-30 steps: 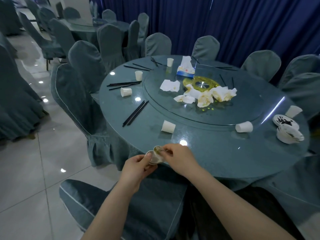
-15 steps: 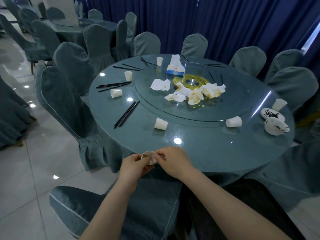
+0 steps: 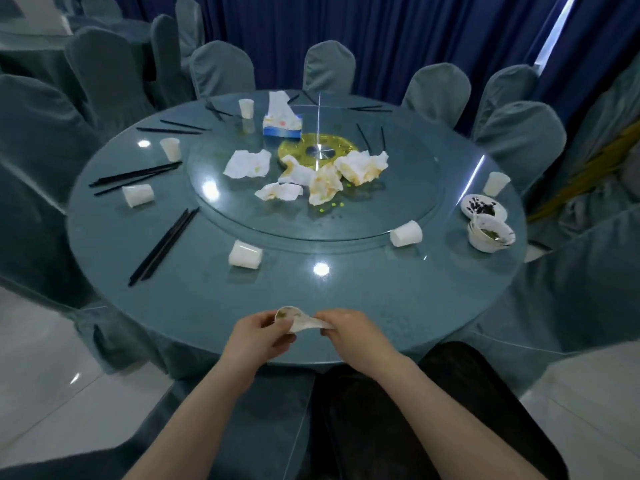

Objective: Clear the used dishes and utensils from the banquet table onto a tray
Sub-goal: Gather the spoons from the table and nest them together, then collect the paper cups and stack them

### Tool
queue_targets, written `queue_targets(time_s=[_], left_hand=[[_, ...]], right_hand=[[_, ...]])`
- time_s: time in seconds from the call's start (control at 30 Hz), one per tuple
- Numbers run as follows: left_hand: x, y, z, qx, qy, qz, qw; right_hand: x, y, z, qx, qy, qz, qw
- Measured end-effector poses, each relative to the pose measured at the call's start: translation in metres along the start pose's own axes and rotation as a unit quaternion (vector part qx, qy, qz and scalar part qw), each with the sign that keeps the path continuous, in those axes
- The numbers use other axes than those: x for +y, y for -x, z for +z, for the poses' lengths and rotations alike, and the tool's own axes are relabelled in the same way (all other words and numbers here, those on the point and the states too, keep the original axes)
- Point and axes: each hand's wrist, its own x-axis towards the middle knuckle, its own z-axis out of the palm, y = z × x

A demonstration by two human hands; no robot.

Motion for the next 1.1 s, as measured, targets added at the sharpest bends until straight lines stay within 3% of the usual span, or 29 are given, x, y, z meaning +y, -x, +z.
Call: queue_targets(time_s=[0.23,0.37,0.47,0.53,0.67,0.73,1.1], left_hand=[[0.021,-0.079,0.100,-0.038,-0.080,-0.014,0.996],[0.015,-0.122,0.147,-0.082,-0.124,-0.002,0.989],[0.002,-0.154,0.163,-0.068,-0.215,0.010,0.974],[-0.009,-0.175,0.167,-0.044,-0.330,0.045,0.942],[-0.032,-0.202,0.165,-0.058,-0.609,0.040,0.790],[-0.042,-0.208,0.157,-0.058,-0.659,0.025,0.750],[-0.042,-0.209,0.155,-0.051,-0.687,0.022,0.725]], right_hand=[[0.120,-0.024,-0.028,0.024,-0.022,0.060,0.998],[0.183,-0.031,-0.035,0.102,-0.064,0.142,0.983],[0.226,-0.032,-0.035,0.153,-0.092,0.218,0.960],[0.253,-0.034,-0.037,0.187,-0.105,0.258,0.942],[0.298,-0.046,-0.048,0.237,-0.063,0.351,0.904],[0.319,-0.057,-0.058,0.255,-0.053,0.378,0.888],[0.374,-0.109,-0.094,0.272,-0.022,0.446,0.853]])
